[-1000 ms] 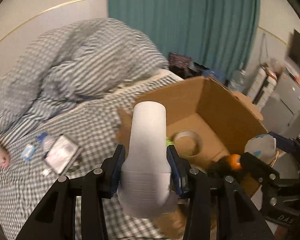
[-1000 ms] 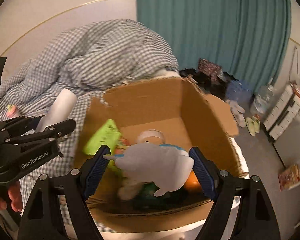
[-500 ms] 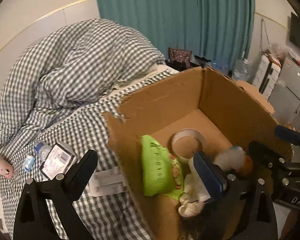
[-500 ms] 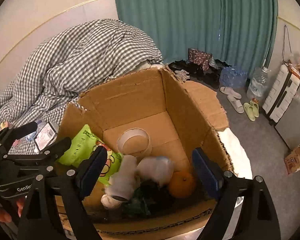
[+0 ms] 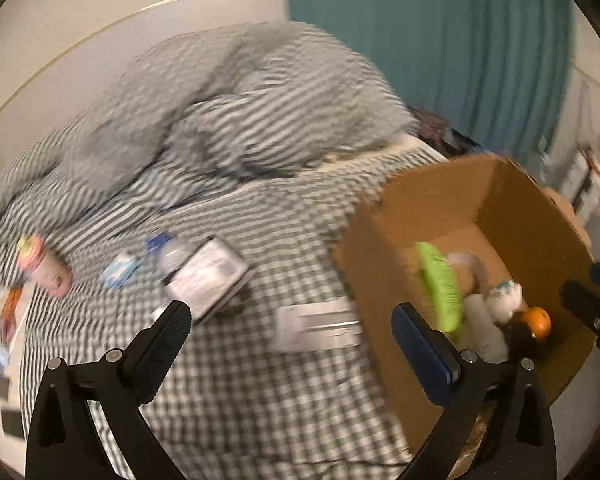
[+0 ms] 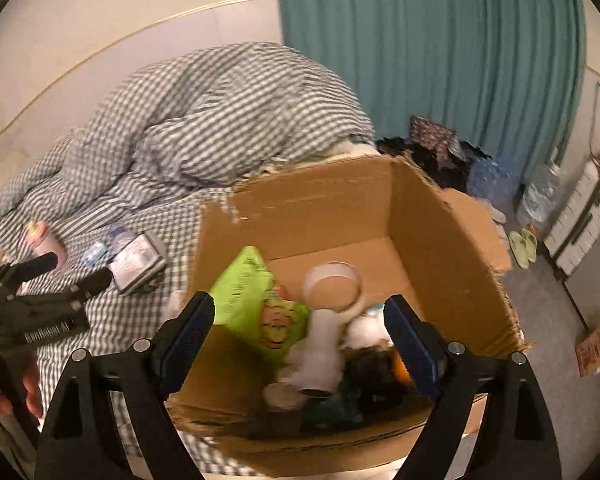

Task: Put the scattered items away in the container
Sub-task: 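Move both tools back from the box toward the bed items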

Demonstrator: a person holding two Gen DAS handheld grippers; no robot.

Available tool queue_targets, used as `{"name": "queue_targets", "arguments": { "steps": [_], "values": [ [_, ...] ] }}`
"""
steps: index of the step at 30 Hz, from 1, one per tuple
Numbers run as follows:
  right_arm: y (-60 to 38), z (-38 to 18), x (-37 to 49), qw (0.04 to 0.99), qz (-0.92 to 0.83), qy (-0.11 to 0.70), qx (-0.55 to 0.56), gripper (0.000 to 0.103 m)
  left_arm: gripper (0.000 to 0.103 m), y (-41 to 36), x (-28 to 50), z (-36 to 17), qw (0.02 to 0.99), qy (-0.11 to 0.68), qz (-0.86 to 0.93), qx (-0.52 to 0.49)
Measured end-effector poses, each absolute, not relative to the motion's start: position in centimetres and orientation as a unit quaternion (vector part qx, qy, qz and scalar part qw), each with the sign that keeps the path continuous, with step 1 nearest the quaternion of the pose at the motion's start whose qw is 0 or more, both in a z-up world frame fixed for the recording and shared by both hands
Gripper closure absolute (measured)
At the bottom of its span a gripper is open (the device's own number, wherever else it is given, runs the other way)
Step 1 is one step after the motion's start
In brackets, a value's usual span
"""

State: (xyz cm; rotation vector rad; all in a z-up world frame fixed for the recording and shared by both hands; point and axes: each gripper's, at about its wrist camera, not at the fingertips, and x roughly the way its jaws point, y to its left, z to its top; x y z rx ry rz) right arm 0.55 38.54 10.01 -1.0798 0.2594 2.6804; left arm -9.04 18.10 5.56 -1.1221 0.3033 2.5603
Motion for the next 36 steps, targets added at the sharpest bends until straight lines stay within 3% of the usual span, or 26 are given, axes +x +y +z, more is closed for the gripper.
{"name": "queue_targets", "arguments": {
  "steps": [16,36],
  "values": [
    [24.1,9.6,-2.7,0.025,0.925,0.013,-0.380,0.016,0.000,-0.1,-9.5,2.8,0.023,0.020,0.907,-0.420],
    [16.0,3.0,-16.6,-0.018,0.890,0.017,-0.454,0.016,0.000,-7.2,-18.4,-4.5,-0.013,0.019,0.890,-0.456]
  ]
}}
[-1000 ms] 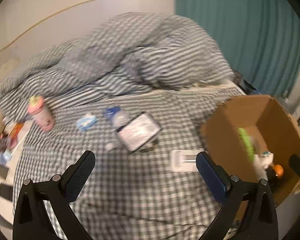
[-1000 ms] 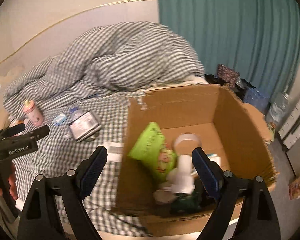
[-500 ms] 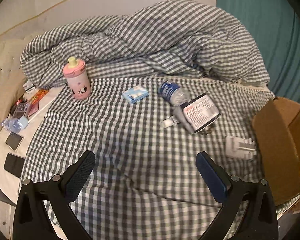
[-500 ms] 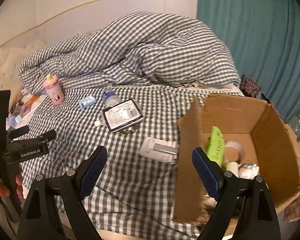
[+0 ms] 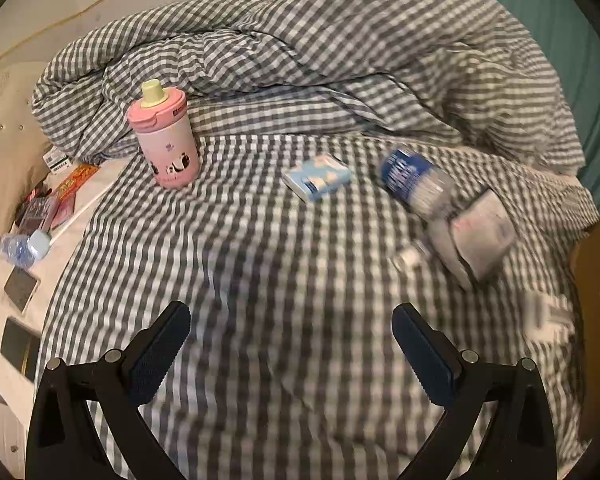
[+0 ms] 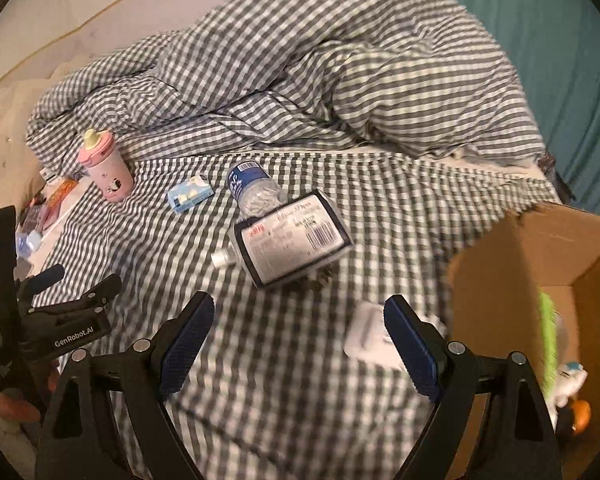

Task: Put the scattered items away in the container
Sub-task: 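Move both tools back from the box toward the bed items, then grasp the blue tissue pack with the left tool while the right tool grasps the tissue-paper packet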

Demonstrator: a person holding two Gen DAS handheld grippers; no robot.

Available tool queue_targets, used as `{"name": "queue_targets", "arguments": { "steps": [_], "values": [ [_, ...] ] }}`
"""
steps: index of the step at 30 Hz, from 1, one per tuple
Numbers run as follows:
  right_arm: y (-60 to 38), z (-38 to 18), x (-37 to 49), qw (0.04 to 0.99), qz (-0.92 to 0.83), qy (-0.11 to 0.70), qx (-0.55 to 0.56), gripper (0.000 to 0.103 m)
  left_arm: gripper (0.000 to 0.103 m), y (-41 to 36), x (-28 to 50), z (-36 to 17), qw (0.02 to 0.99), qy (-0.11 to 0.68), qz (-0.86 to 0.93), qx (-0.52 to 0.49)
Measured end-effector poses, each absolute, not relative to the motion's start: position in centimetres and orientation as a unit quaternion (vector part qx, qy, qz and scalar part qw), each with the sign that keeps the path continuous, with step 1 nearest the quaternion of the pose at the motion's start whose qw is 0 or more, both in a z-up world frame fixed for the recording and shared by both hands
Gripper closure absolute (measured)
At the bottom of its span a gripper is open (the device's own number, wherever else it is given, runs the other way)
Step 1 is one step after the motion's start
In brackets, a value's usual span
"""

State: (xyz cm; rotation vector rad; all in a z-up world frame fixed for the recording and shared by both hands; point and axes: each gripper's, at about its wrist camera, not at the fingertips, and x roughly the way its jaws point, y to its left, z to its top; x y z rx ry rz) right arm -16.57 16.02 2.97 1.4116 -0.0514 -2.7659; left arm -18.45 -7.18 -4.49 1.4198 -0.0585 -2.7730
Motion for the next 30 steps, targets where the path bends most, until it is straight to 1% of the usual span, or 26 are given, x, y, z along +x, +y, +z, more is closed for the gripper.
{"name": "queue_targets", "arguments": {
  "steps": [6,11,15,19,21,25,28,30],
  "values": [
    [14.8,0.5,-21.7,-0.001,-0.883,-0.016,0.469,0.016,0.000,-7.2,-23.9,-6.1,0.011,-0.027,-0.892,0.450],
    [15.4,-2.2,-25.6,-0.013,-0.865,-0.057,0.499,0.016,0.000,-6.7,-29.0,-7.7,0.012,-0.023,-0.890,0.456],
    [16.7,-4.1,-28.1,-0.019,-0.846,-0.117,0.520,0.016,0.000,-7.2,-32.6,-8.7,0.035,0.014,-0.887,0.461],
    [17.1,-5.4,-29.4,-0.040,-0.837,-0.137,0.528,0.016,0.000,-8.4,-35.8,-10.5,0.056,0.093,-0.867,0.487],
    [17.3,-6.3,-30.0,-0.040,-0.830,-0.151,0.535,0.016,0.000,-8.4,-36.8,-11.3,0.062,0.108,-0.861,0.492],
    [17.1,-7.8,-31.2,-0.045,-0.822,-0.150,0.547,0.016,0.000,-7.8,-38.9,-13.1,0.082,0.106,-0.854,0.502],
    [16.5,-8.6,-32.0,-0.050,-0.824,-0.131,0.549,0.012,0.000,-7.9,-40.0,-14.1,0.087,0.123,-0.853,0.499],
    [16.1,-9.1,-32.5,-0.056,-0.823,-0.109,0.554,0.011,0.000,-8.1,-40.4,-14.5,0.084,0.133,-0.852,0.499]
  ]
}}
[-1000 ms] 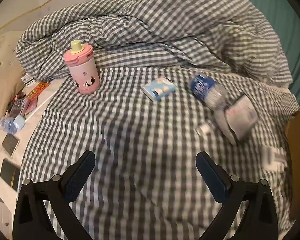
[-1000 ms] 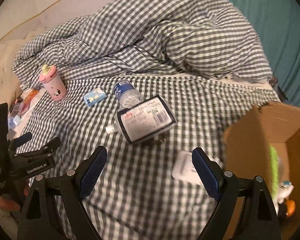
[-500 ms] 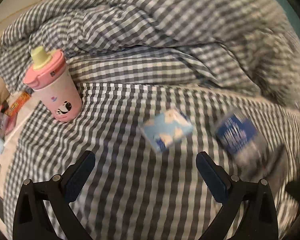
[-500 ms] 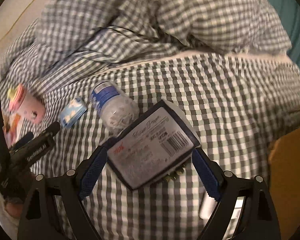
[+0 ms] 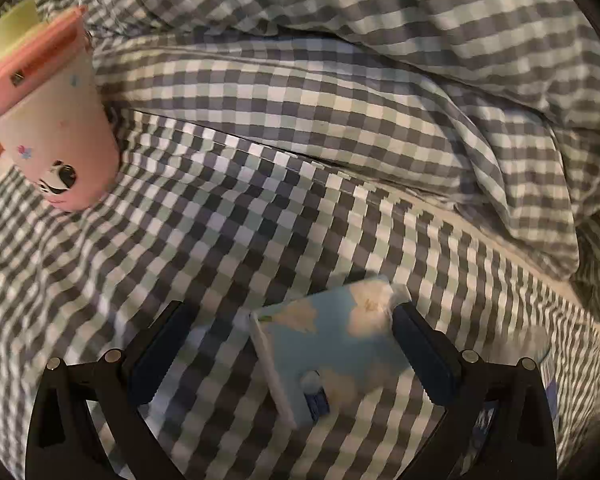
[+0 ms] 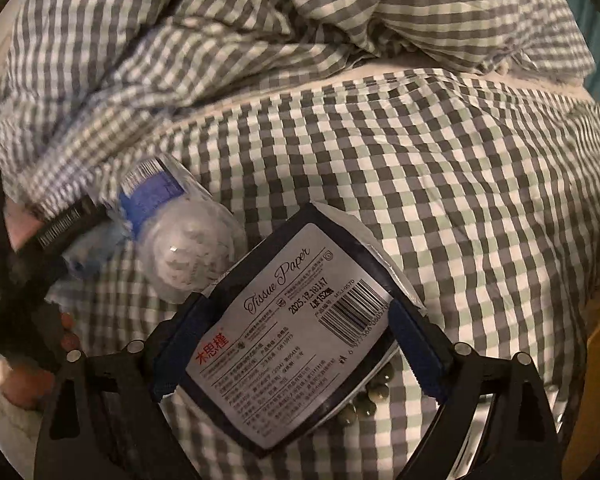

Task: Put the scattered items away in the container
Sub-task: 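Grasp the blue tissue pack with the left tool while the right tool grasps the tissue-paper packet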

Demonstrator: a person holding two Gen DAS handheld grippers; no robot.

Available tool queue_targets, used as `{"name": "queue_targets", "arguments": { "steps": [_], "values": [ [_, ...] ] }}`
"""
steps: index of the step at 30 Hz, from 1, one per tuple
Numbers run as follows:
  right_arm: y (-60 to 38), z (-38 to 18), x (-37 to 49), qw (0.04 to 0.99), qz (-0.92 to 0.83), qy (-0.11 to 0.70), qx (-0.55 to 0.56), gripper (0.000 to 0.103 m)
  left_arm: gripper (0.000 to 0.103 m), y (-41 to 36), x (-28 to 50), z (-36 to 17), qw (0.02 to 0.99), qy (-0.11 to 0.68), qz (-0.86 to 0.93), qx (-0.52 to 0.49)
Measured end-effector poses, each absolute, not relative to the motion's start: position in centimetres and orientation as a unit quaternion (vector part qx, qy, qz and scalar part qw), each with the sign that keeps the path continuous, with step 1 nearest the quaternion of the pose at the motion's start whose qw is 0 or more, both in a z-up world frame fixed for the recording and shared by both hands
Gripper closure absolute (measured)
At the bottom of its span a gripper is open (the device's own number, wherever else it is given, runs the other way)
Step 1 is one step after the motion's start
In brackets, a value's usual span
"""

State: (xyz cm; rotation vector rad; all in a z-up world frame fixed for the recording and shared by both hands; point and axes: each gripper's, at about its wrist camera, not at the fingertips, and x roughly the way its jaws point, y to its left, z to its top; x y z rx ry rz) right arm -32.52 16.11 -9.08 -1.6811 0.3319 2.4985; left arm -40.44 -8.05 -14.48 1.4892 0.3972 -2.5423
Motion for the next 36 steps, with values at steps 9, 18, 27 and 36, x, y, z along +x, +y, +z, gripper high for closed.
{"name": "queue_targets", "arguments": {
  "steps": [9,18,27,36],
  "values": [
    [15.7,-9.6,-31.9,0.051,0.830,0.054,-0.553,0.010,0.000,-8.0,-39.4,-14.4,0.085,0.130,-0.835,0.528],
    [18.0,-7.5,-29.5,0.021,0.830,0.067,-0.553,0.082,0.042,-7.4,-35.2,-14.6,0.023,0.151,-0.833,0.532],
    [20.8,-8.5,-29.4,-0.024,0.802,0.229,-0.551,0.011,0.000,-7.9,-32.2,-15.9,0.028,0.154,-0.817,0.555],
    [16.6,-10.8,-33.5,0.027,0.803,0.163,-0.573,0.011,0.000,-4.4,-32.9,-17.0,0.075,0.105,-0.838,0.531]
  ]
}}
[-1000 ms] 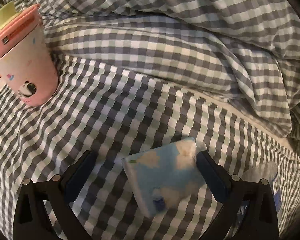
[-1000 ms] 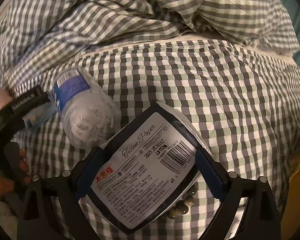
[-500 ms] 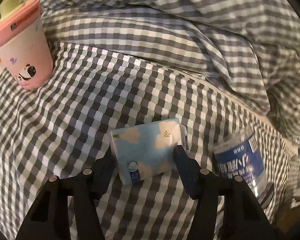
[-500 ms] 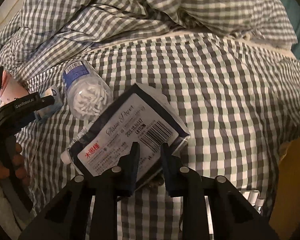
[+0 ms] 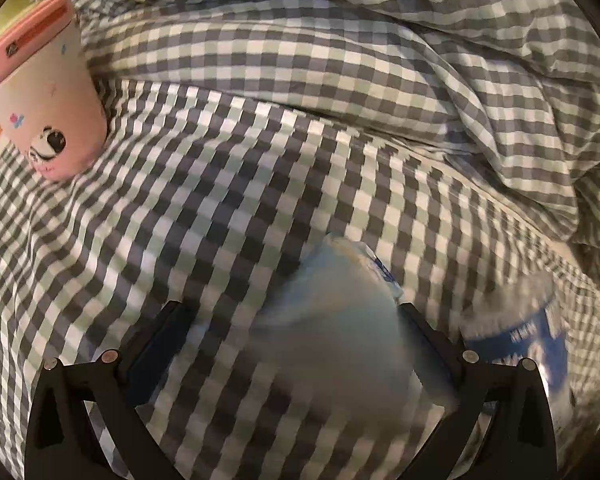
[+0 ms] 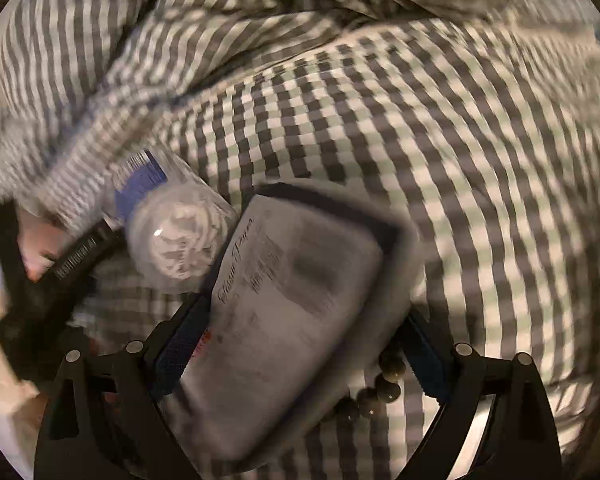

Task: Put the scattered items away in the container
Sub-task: 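Grasp the blue tissue pack with the left tool while the right tool grasps the tissue-paper packet, then lift the blue tissue pack and tissue-paper packet off the bed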

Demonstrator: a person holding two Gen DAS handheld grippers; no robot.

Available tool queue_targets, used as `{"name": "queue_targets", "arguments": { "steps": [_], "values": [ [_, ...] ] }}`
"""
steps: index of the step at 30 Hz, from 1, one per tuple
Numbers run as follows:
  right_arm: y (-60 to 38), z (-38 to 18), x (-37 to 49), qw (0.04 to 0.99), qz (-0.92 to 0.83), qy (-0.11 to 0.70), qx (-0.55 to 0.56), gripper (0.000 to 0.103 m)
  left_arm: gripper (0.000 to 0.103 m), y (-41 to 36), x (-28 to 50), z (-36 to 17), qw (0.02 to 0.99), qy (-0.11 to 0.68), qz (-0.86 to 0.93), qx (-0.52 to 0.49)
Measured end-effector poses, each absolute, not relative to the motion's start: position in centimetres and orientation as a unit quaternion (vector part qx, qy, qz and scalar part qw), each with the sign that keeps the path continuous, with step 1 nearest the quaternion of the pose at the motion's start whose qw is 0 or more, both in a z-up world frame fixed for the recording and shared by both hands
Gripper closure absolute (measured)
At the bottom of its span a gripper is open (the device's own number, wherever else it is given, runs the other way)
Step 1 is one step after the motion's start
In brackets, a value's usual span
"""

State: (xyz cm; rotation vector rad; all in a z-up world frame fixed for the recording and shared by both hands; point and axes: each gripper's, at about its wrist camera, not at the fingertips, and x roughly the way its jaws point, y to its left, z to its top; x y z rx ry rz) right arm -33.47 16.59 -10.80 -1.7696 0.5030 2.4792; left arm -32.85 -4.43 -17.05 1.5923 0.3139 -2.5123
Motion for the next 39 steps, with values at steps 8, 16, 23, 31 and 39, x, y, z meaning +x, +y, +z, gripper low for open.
{"name": "queue_targets", "arguments": {
  "steps": [8,16,23,31,39],
  "values": [
    [15.0,-8.3,-32.0,0.017,0.841,0.087,-0.534,0.078,0.102,-4.0,-30.3,-15.5,0.046,0.095,-0.852,0.513],
    [16.9,-5.5,-29.0,0.015,0.858,0.077,-0.508,0.079,0.102,-2.5,-27.4,-14.2,0.042,0.045,-0.861,0.504],
    [18.1,-5.7,-28.5,0.000,0.850,0.103,-0.516,0.079,0.025,1.0,-26.7,-14.9,0.063,-0.144,-0.882,0.444],
    [18.8,-7.1,-29.0,-0.007,0.841,0.124,-0.527,0.079,0.000,4.8,-30.9,-15.0,-0.016,-0.307,-0.890,0.338],
    [19.4,-7.7,-29.2,-0.013,0.834,0.144,-0.533,0.079,0.006,5.6,-34.0,-15.6,-0.079,-0.317,-0.882,0.341]
  ]
}}
